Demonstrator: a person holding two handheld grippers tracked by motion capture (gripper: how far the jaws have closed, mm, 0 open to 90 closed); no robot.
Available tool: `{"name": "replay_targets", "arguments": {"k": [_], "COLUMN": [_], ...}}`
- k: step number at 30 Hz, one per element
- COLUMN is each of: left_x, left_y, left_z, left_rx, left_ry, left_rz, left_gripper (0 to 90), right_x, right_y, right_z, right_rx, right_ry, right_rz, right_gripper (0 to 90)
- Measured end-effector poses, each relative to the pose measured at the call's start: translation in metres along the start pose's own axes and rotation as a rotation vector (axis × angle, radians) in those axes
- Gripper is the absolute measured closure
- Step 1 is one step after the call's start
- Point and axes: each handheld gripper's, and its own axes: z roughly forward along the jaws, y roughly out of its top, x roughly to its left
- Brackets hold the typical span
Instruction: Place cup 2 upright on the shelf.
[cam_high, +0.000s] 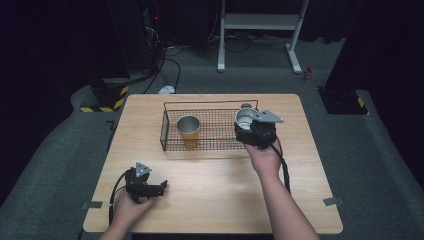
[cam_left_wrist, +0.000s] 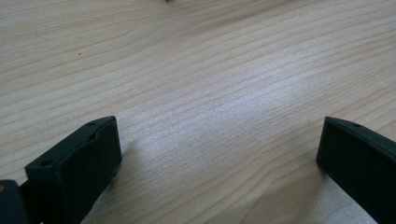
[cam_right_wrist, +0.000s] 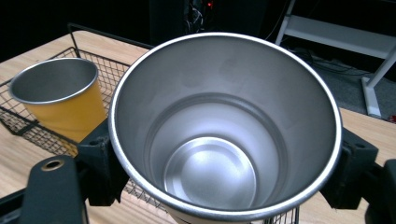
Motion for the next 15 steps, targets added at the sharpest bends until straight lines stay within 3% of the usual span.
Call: {"name": "replay_targets", "arguments": {"k": [15], "left_x": [0.000], "left_y": [0.000], "left_z": [0.000], "left_rx": [0.000], "left_ry": [0.000], "left_rz": [0.000], "left_gripper": [0.3], "right_x": [-0.013], "right_y": [0.001], "right_z": [0.040], "right_rx": [0.057], "right_ry": [-0.033], "right_rz": [0.053], "right_gripper": [18.6]}}
